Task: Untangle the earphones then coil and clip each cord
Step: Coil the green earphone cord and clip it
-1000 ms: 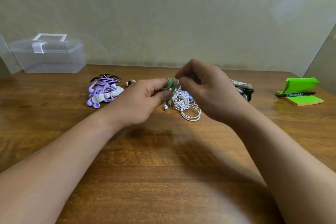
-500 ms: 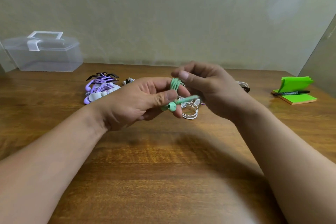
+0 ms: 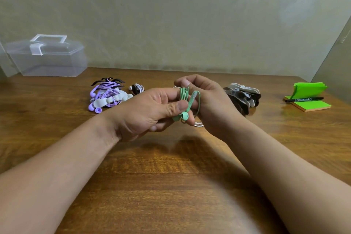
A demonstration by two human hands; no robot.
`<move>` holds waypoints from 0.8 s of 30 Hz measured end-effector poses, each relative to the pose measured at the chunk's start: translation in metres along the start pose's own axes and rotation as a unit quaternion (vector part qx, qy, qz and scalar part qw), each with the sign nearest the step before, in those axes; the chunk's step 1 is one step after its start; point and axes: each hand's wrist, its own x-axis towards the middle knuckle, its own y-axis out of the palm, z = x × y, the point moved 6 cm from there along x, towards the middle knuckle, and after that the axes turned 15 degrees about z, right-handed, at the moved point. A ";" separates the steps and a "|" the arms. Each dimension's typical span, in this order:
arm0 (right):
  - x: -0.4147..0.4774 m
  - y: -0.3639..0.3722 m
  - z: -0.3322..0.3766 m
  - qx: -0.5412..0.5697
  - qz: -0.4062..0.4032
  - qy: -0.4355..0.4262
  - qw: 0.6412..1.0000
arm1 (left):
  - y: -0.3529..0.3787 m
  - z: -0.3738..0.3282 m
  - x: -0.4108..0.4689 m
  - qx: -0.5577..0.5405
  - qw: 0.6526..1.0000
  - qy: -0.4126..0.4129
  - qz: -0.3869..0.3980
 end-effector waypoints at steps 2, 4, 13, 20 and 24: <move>0.001 -0.001 -0.004 -0.006 -0.022 0.016 1.000 | 0.002 0.001 0.001 0.005 1.000 -0.003 0.009; 0.002 -0.002 -0.007 -0.016 -0.034 0.029 0.999 | 0.004 0.002 0.002 0.016 1.000 -0.011 0.018; 0.008 0.015 -0.019 0.080 0.052 0.035 0.995 | -0.005 0.001 0.000 -0.169 0.984 0.049 -0.017; 0.010 0.019 -0.024 0.072 0.055 0.047 0.995 | -0.023 0.009 0.000 -0.237 0.965 0.042 -0.109; 0.008 0.019 -0.023 0.075 0.066 0.052 0.994 | -0.028 0.010 -0.002 -0.231 0.960 0.049 -0.150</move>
